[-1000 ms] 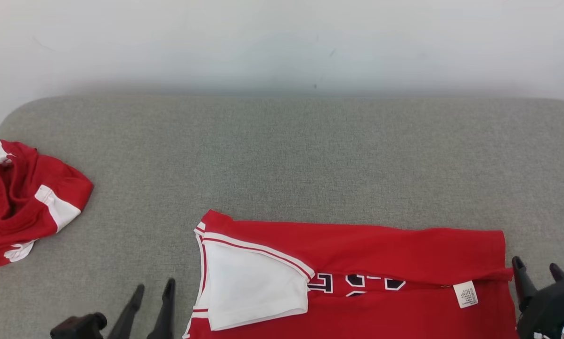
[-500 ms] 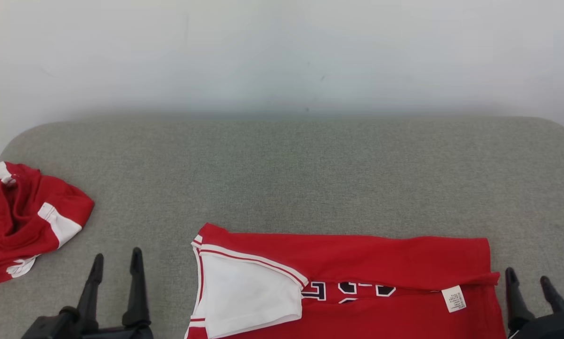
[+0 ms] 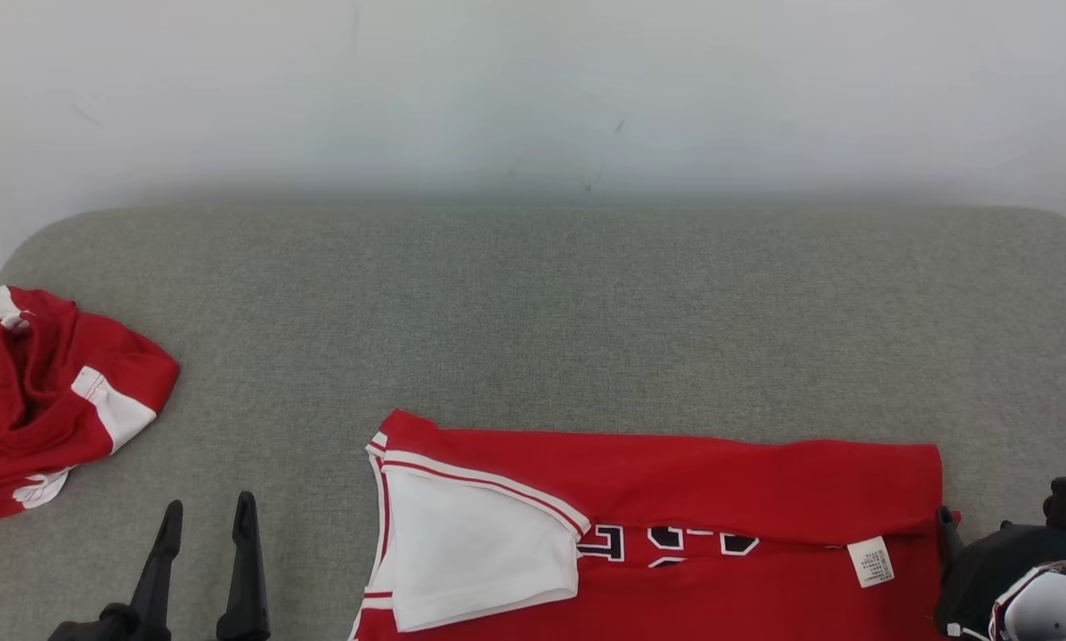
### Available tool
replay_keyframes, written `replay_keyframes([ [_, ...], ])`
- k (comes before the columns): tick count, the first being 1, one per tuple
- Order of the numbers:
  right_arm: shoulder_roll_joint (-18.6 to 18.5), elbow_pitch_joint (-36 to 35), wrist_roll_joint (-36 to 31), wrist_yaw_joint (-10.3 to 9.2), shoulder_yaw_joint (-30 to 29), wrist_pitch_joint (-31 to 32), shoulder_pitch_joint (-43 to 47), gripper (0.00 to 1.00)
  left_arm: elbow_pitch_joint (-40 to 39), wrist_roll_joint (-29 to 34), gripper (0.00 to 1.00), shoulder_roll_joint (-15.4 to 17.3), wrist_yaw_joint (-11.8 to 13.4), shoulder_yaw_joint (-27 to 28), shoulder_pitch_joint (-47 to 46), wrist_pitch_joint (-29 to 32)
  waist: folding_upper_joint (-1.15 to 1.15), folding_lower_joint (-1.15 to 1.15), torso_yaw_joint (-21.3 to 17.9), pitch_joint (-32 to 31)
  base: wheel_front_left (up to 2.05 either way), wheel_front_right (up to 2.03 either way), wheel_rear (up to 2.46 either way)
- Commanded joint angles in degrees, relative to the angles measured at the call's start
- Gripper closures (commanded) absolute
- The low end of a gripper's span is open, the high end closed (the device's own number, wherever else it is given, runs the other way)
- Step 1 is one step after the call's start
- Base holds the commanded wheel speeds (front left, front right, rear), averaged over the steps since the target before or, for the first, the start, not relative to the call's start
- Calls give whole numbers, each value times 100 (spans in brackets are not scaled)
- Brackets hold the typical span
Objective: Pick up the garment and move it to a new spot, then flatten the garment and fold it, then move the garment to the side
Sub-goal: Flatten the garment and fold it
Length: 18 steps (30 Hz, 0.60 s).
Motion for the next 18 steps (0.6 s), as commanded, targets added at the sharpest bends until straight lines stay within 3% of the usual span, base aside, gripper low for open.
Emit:
replay_keyframes([
  [1,4,85,-51,-10,-35,35,-111,0,44,83,0,-22,-37,11,-44,-22,0,0,74,79,0,0,0],
  [10,5,882,-406,-10,-139,169,-267,0,193,157,0,-78,-137,48,-66,-22,0,0,175,159,0,0,0],
  [16,10,1225,-193,-10,-110,29,-390,0,236,181,0,-115,-172,89,-49,-22,0,0,149,181,0,0,0],
  [17,12,1276,-173,-10,-83,15,-408,12,237,190,0,-119,-176,98,-56,-22,0,0,143,188,0,0,0],
  [18,15,1319,-160,-10,-71,7,-438,44,239,198,0,-123,-179,104,-68,-22,0,0,138,196,0,0,0],
])
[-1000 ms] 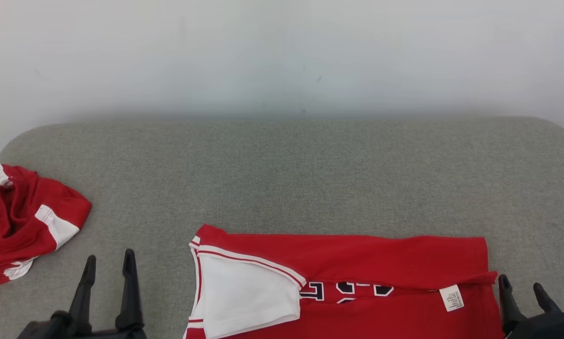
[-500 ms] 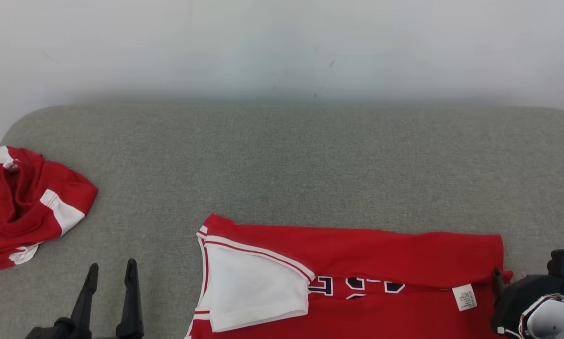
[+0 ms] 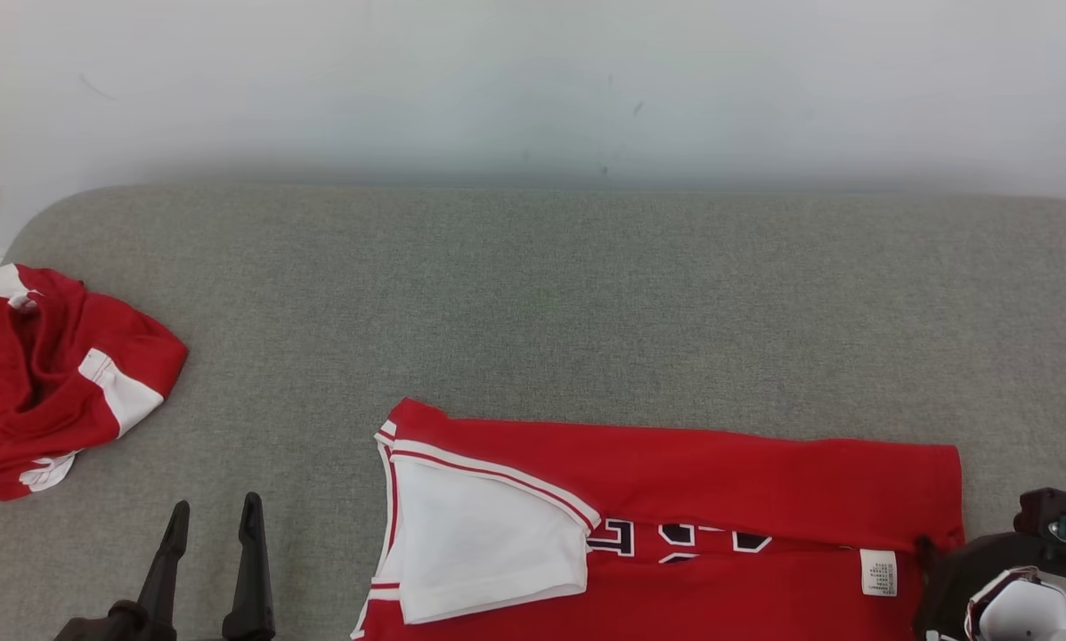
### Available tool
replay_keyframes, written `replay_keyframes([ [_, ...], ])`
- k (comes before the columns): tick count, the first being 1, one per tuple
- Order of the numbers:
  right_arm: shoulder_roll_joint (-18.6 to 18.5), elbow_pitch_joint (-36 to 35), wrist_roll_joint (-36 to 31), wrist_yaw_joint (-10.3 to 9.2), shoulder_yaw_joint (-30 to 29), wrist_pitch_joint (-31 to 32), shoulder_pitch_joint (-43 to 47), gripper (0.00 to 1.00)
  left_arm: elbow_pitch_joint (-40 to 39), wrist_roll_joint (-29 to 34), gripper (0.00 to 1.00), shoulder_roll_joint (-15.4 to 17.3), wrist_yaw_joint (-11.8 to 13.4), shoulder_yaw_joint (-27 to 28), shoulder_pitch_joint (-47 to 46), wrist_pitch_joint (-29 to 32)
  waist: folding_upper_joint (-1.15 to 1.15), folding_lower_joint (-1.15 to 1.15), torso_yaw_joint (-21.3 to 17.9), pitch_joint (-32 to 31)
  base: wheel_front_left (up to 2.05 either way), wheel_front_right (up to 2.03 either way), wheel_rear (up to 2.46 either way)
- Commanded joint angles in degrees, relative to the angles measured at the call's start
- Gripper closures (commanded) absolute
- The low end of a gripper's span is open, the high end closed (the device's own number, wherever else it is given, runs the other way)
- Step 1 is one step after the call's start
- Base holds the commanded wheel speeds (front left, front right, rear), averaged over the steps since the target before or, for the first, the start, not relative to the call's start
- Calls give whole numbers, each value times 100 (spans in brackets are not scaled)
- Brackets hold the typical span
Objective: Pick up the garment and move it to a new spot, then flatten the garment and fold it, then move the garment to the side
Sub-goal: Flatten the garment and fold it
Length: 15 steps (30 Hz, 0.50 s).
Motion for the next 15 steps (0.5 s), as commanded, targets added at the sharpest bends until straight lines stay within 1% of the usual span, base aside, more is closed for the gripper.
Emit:
replay_keyframes([
  [1,23,103,25,-10,43,-15,-42,54,9,26,0,-18,-29,29,-6,-22,0,0,-10,14,0,0,0],
  [3,23,152,49,-10,91,-44,-99,73,18,38,0,-22,-26,34,-28,-22,0,0,-15,32,0,0,0],
  [4,23,178,56,-10,98,-51,-132,80,24,40,0,-27,-26,36,-43,-22,0,0,-16,43,0,0,0],
  [5,22,205,48,-10,118,-32,-156,97,36,45,0,-34,-28,32,-59,-22,0,0,-12,61,0,0,0],
  [6,19,230,29,-10,124,-29,-182,100,52,58,0,-37,-23,29,-73,-22,0,0,-9,73,0,0,0],
  [11,19,239,-17,-10,62,-121,-325,100,142,79,0,-48,11,58,-99,-22,0,0,9,100,0,0,0],
  [15,3,36,-88,-11,-269,-276,-356,100,256,-45,0,-25,15,105,-76,2,0,0,9,90,0,0,0],
])
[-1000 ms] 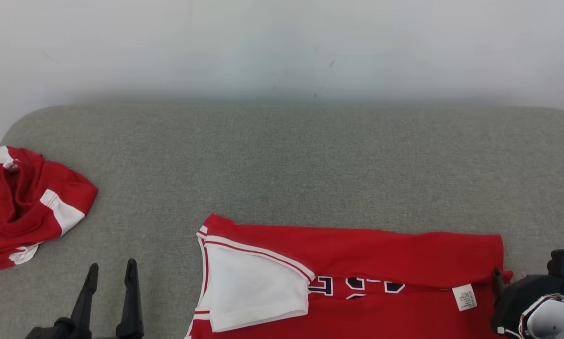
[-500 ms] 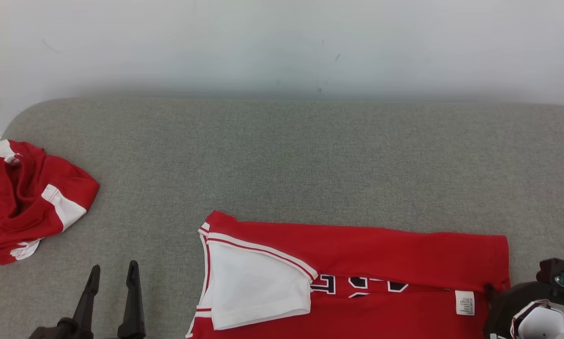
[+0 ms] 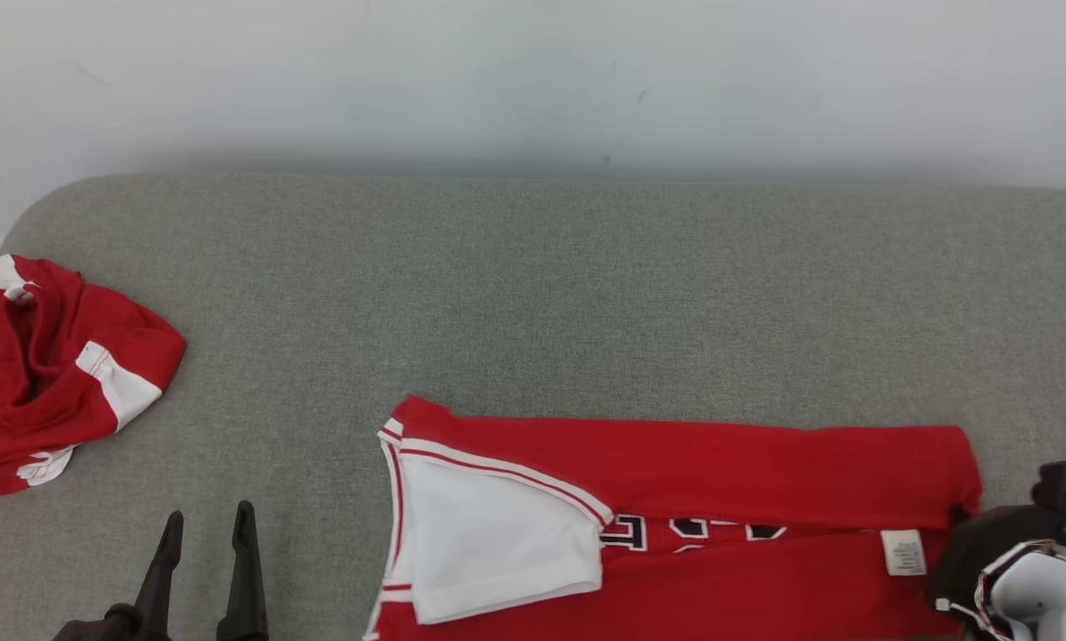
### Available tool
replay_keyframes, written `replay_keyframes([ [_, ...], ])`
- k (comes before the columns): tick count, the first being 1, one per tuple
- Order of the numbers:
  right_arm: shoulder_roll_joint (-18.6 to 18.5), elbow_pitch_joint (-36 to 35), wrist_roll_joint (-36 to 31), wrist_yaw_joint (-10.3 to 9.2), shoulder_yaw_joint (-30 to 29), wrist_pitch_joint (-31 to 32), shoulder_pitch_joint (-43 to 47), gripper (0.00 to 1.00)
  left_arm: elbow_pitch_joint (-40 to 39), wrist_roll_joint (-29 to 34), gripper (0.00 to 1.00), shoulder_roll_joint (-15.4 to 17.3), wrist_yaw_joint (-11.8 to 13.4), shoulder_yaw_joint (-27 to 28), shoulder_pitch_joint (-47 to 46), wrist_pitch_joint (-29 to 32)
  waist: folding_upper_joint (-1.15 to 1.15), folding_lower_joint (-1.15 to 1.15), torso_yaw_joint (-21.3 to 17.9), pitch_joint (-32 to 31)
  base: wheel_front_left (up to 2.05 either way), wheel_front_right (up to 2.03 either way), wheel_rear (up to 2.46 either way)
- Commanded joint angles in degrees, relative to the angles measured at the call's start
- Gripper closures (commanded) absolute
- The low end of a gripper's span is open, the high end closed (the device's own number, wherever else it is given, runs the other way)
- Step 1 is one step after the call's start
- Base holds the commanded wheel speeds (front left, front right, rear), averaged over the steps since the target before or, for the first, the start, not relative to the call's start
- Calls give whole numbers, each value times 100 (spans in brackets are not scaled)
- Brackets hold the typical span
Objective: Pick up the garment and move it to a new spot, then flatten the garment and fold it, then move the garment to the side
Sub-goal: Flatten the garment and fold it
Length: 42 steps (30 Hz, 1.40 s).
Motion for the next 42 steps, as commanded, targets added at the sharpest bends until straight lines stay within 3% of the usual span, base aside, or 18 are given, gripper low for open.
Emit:
replay_keyframes([
  [1,-27,-126,-123,-11,-177,-71,-5,100,22,-65,0,33,2,13,-27,12,0,-1,0,-13,0,0,0],
  [11,-183,-1027,-642,-11,-1270,-17,132,100,-32,145,0,169,206,-51,95,211,0,-1,22,-47,0,0,0],
  [15,-103,-1606,-607,-11,-1260,223,319,100,-100,191,0,170,302,-108,173,399,0,-1,82,-79,0,0,0],
  [20,-24,-2436,8,-11,-378,744,743,100,-312,139,0,196,355,-136,261,604,0,-1,114,-100,0,0,0],
  [21,-11,-2722,323,-11,125,926,920,100,-430,122,0,202,387,-142,280,677,0,-1,125,-108,0,0,0],
  [23,-7,-2826,477,-10,373,980,1009,100,-488,123,0,208,397,-144,282,699,0,-1,134,-112,0,0,0],
  [24,-9,-3001,720,-10,916,1058,1166,100,-586,109,0,206,410,-160,288,753,0,-1,165,-121,0,0,0],
  [27,-13,-3145,998,-11,1727,1068,1313,100,-697,73,0,182,440,-182,319,816,0,-1,229,-122,0,0,0],
  [35,-12,-2975,1309,-10,3244,944,1222,100,-776,23,0,130,442,-281,372,904,0,-1,443,-84,0,0,0],
  [42,-10,-2392,1459,-10,3781,709,906,100,-767,2,0,106,445,-373,367,936,0,-1,592,-70,0,0,0],
])
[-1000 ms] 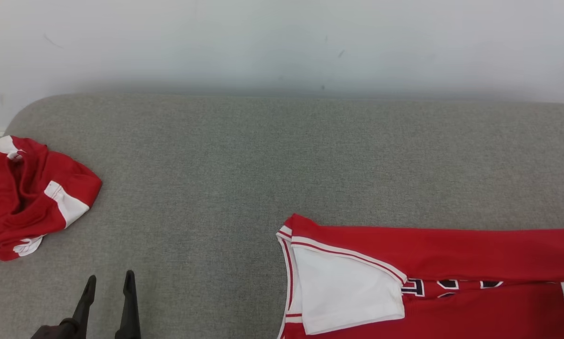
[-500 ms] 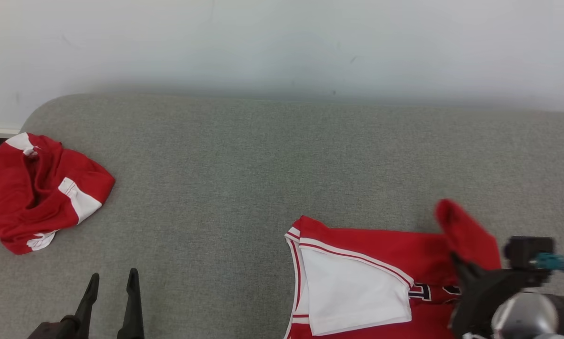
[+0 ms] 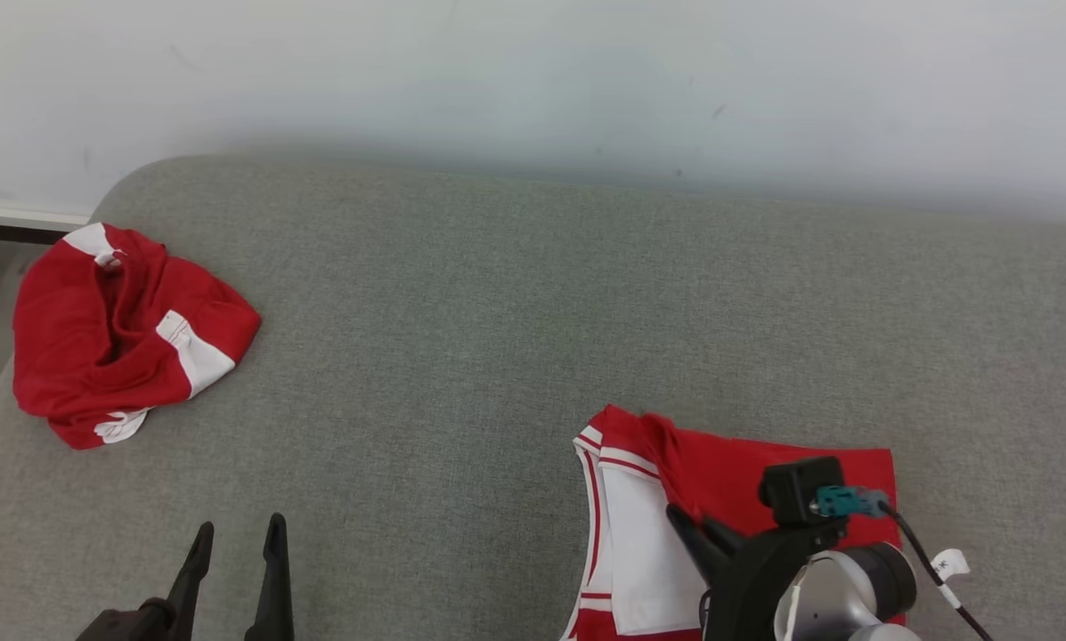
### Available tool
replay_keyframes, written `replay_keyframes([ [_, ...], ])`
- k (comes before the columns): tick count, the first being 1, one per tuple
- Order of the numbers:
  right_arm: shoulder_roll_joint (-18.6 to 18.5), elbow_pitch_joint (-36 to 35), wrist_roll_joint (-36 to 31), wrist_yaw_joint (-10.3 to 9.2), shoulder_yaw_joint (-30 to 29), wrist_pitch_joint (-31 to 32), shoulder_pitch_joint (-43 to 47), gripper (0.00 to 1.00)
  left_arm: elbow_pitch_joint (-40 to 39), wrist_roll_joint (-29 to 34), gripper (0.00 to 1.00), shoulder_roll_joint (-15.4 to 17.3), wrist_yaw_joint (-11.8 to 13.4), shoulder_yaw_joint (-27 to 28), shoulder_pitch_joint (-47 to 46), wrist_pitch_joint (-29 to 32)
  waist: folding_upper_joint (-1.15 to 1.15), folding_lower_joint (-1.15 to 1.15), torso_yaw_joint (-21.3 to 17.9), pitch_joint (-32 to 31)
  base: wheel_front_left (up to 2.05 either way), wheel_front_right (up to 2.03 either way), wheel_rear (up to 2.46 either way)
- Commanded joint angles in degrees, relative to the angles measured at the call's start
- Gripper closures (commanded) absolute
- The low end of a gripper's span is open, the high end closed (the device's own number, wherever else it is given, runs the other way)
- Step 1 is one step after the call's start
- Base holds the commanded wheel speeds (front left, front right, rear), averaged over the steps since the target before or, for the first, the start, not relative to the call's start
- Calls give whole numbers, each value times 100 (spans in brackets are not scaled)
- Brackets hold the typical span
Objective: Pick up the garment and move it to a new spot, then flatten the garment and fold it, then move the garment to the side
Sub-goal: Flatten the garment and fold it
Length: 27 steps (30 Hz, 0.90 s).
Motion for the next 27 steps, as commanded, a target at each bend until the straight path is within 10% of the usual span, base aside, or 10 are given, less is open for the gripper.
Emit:
replay_keyframes([
  [1,8,153,70,-10,92,-72,-105,100,-4,-28,0,-17,3,-19,60,17,0,0,43,-2,0,0,0],
  [8,10,558,22,-10,433,-205,-334,99,-7,-51,0,-12,26,-62,55,49,0,0,85,-20,0,0,0],
  [9,8,572,109,-10,453,-264,-372,18,-11,-58,0,-7,29,-64,53,51,0,0,82,-25,0,0,0],
  [10,2,575,234,-10,456,-311,-390,0,-13,-62,0,1,31,-65,53,54,0,0,79,-31,0,0,0],
  [16,-2,246,617,-10,323,-499,-454,0,-31,-99,0,24,59,-47,99,30,0,0,2,-88,0,0,0],
  [27,8,-503,-398,-10,-1589,-495,379,0,15,-156,0,-43,86,-112,82,-62,0,0,-128,-52,0,0,0],
])
